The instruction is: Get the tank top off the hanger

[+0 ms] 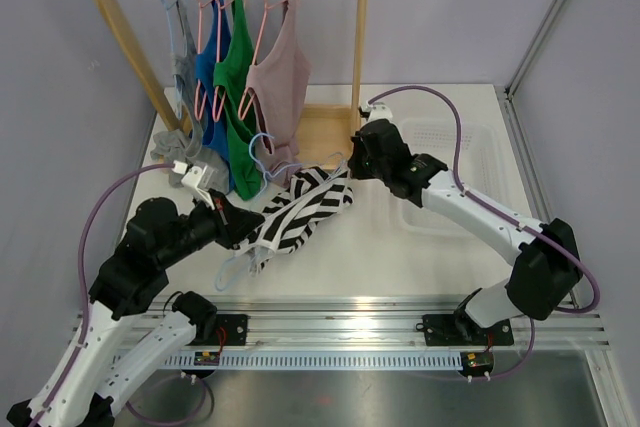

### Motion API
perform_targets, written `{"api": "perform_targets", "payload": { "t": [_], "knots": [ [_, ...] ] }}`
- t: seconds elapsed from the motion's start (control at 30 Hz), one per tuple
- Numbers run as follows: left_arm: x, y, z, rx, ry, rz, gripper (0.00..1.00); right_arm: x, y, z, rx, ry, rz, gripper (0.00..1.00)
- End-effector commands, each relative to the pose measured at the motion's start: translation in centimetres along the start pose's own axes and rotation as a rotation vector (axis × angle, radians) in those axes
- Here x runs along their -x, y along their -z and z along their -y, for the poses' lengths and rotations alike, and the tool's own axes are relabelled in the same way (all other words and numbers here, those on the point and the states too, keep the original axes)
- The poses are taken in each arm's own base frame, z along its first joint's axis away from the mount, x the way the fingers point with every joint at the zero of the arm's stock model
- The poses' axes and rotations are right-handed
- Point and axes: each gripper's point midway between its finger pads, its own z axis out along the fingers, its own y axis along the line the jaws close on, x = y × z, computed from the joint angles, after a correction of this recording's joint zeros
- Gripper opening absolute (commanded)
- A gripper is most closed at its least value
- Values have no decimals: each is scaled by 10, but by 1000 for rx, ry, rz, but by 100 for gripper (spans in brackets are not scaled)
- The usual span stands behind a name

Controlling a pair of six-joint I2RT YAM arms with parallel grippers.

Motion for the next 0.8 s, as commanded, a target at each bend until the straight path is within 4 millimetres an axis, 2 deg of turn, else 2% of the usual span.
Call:
{"api": "perform_targets", "payload": {
  "t": [0.0,0.2,0.27,0.3,0.33,0.37,0.4,0.43,0.47,0.5,0.53,0.57,0.6,0.63,0.67,0.7,0.77],
  "knots": [
    [46,21,39,-123,-50,162,0,4,5,24,-76,-16,2,0],
    [91,27,81,-306,-66,318,0,12,45,-8,140,-34,21,0],
    [110,27,96,-373,-78,379,0,16,63,-19,222,-36,38,0],
    [117,28,101,-397,-84,409,0,10,76,-38,341,-37,5,0],
    [123,25,101,-407,-82,439,0,18,93,-48,414,-38,40,0],
    [140,28,110,-441,-112,511,0,7,104,-56,492,-34,7,0],
    [148,26,112,-445,-127,539,0,5,113,-60,528,-42,4,0],
    [161,27,114,-440,-153,589,0,9,132,-63,568,-39,30,0],
    [176,32,121,-455,-176,655,0,1,140,-64,597,-33,13,0],
    [185,17,117,-436,-178,660,0,1,148,-62,603,-26,20,0],
    [195,15,119,-429,-204,699,0,1,165,-57,606,-20,39,0],
    [214,21,129,-439,-224,754,0,1,171,-51,581,-16,56,0],
    [224,8,125,-399,-235,768,0,2,187,-44,572,-14,79,0],
    [239,12,132,-399,-252,812,0,7,197,-42,570,-12,104,0],
    [247,12,134,-396,-263,842,0,10,206,-41,576,-5,124,0],
    [253,3,132,-377,-258,860,0,15,221,-43,601,-1,147,0],
    [265,11,141,-404,-297,945,0,23,249,-58,711,13,161,0]
  ]
}}
